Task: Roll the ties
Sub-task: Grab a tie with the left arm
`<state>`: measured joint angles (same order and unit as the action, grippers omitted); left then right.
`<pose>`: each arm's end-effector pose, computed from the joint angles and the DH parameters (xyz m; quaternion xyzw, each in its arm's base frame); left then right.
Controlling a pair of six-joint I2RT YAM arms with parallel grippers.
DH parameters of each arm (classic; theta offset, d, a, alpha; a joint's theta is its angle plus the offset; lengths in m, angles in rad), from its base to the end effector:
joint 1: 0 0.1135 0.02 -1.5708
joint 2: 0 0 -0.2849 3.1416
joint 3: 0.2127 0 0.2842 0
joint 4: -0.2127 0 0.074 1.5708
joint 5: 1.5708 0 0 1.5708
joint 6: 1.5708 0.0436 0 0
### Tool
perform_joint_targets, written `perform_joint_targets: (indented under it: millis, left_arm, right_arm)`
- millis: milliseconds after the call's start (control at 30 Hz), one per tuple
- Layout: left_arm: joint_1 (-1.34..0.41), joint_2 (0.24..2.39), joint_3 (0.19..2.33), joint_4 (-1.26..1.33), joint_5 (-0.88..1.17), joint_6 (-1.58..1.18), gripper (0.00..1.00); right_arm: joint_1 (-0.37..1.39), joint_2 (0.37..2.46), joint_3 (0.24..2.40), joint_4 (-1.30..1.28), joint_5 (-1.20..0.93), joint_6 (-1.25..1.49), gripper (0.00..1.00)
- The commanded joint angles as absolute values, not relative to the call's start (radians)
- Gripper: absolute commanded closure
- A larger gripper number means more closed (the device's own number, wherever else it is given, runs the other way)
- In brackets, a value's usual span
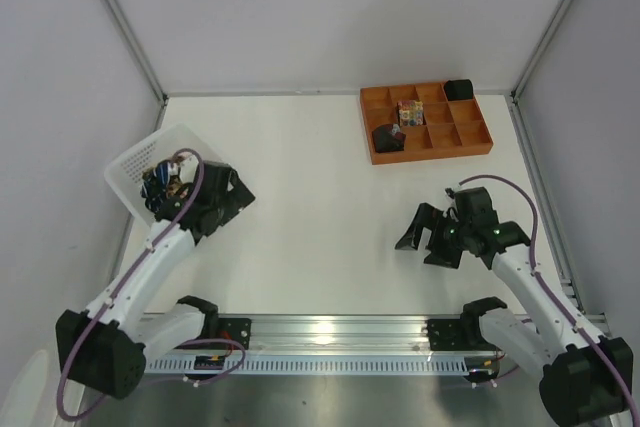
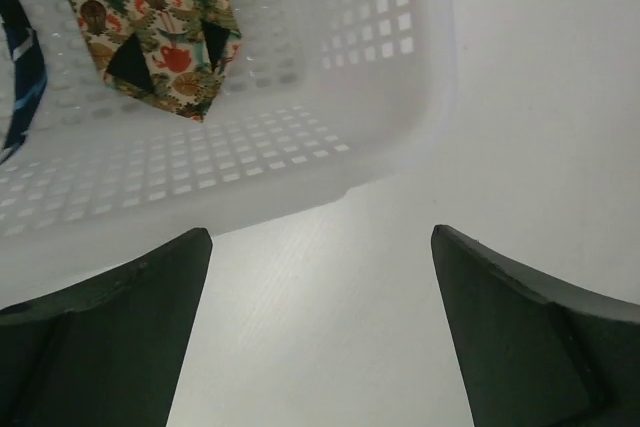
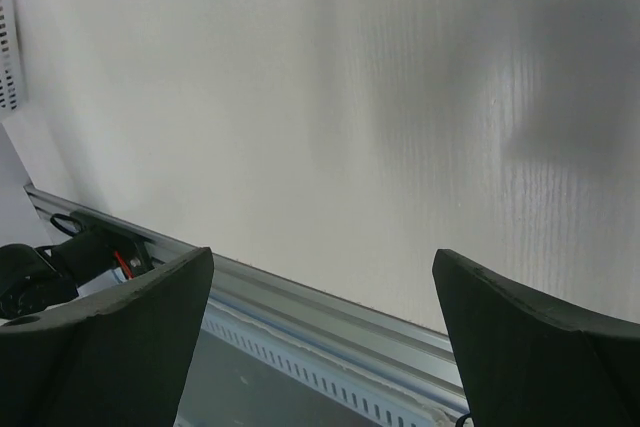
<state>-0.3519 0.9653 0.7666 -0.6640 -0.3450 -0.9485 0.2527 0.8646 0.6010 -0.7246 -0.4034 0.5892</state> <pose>0.2086 -0.0609 0.2644 -0.3285 0.8658 -0.0786 0.3693 0.1717 0.0620 0.2205 0.1004 0.9348 0.2901 0.1784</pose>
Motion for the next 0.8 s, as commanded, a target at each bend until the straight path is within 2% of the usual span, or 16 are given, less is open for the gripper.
perform_joint_targets:
  millis: [0,167,233,333,500,600,667,767]
  left_arm:
    - [-0.238,1.090,0.905,-0.845,-0.328,-0.734,0.00]
    - [0.065,1.052,0.890,-0.492,-0.011,-0.715,0.00]
    - [0.206,1.090,0.903,-0.439,0.052,-0.761,0.00]
    - [0.317,1.240,1.021,-0.460,0.054,-0.746,0.00]
    - [0.414,1.287,1.042,-0.336,0.159,-0.784,0.01]
    - [0.442,1.385,1.072,-0.348,0.167,-0.801,0.02]
    - [0.482,1.419,1.065,-0.306,0.198,-0.816,0.07]
    - [0.509,1.443,1.097,-0.299,0.160,-0.799,0.08]
  right_arm:
    - [0.247,0.913,0.681,-0.681,-0.428,0.534,0.00]
    - [0.273,1.032,0.837,-0.664,-0.489,0.462,0.00]
    - [0.256,1.086,0.912,-0.678,-0.530,0.437,0.00]
    - [0.233,1.170,0.983,-0.692,-0.580,0.425,0.00]
    - [0.219,1.206,1.025,-0.692,-0.600,0.423,0.01]
    - [0.196,1.209,1.025,-0.687,-0.594,0.426,0.00]
    - [0.183,1.227,1.028,-0.687,-0.609,0.425,0.00]
    - [0.176,1.236,1.040,-0.675,-0.611,0.436,0.00]
